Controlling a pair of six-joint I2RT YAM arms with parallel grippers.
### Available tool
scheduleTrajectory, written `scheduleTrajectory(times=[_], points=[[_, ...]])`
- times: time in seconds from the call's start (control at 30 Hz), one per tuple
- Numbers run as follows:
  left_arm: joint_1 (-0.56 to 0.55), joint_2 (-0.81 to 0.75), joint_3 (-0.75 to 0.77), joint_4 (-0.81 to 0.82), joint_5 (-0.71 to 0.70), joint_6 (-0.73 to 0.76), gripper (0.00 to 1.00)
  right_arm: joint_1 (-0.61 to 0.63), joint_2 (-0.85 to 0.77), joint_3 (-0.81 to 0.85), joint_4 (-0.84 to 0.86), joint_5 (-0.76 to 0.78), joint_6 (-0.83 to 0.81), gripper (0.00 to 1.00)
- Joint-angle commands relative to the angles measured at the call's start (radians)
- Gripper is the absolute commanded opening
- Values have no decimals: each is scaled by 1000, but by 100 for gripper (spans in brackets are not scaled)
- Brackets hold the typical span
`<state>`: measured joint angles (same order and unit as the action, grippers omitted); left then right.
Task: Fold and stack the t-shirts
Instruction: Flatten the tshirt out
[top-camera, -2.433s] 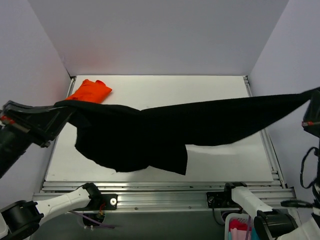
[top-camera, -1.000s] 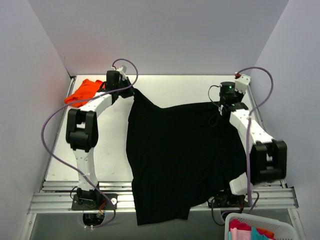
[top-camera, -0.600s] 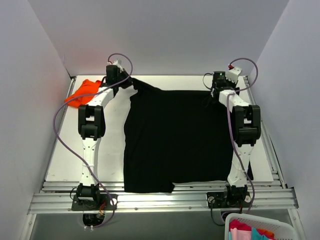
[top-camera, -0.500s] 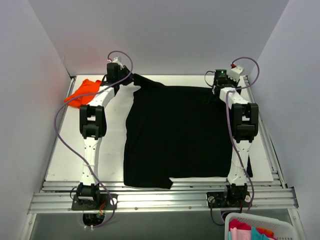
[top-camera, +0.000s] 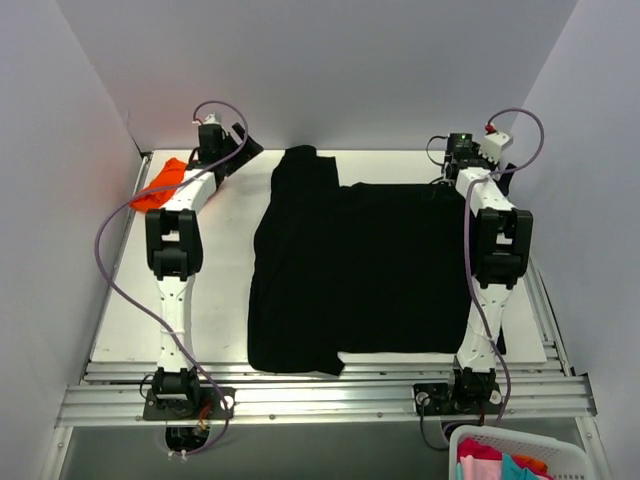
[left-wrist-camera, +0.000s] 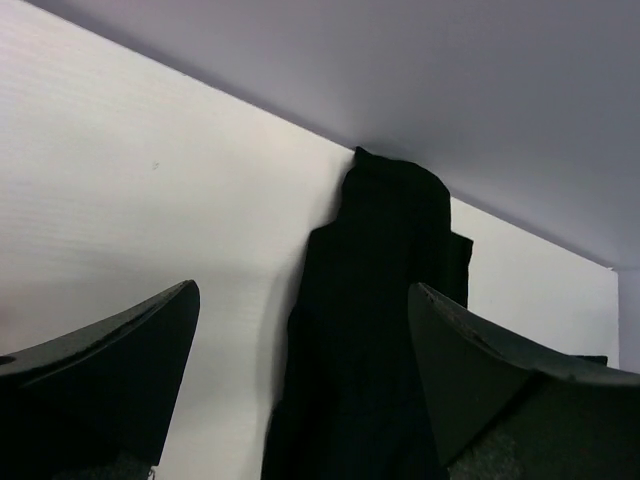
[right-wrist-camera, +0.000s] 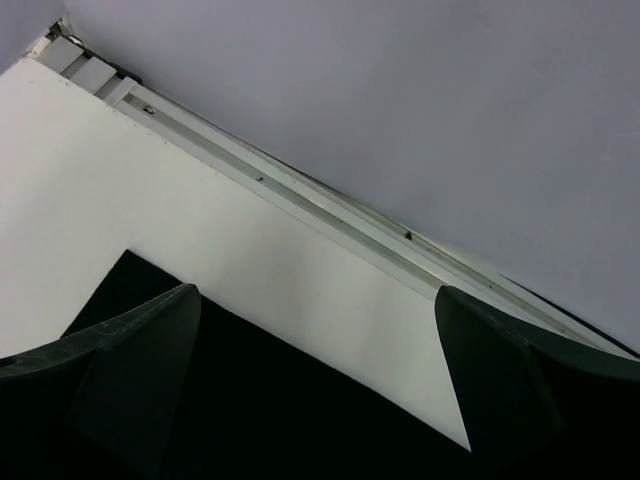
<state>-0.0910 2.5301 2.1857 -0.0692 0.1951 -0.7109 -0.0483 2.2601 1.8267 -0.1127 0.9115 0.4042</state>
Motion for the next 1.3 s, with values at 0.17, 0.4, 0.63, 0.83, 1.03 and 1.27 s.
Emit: scheduleTrajectory(times=[0.17, 0.4, 0.63, 0.83, 1.03, 1.27], points=[[-7, -548, -393, -158, -146, 71, 99, 36, -571, -325, -107, -126, 160, 97], [-73, -847, -865, -219, -212, -1, 95, 111, -861, -555, -114, -445, 202, 89], [-61, -975, -1185, -75, 7, -252, 86, 182, -933, -491, -246, -526, 209, 88], [-56, -944, -1475, 301, 136, -470, 81, 186, -996, -445, -332, -522, 160, 88], [-56, -956, -1592, 391, 165, -518, 74, 186, -1018, -468, -369, -519, 163, 88], [-53, -1106, -1704, 304, 112, -539, 69, 188, -1014, -483, -387, -542, 196, 86]])
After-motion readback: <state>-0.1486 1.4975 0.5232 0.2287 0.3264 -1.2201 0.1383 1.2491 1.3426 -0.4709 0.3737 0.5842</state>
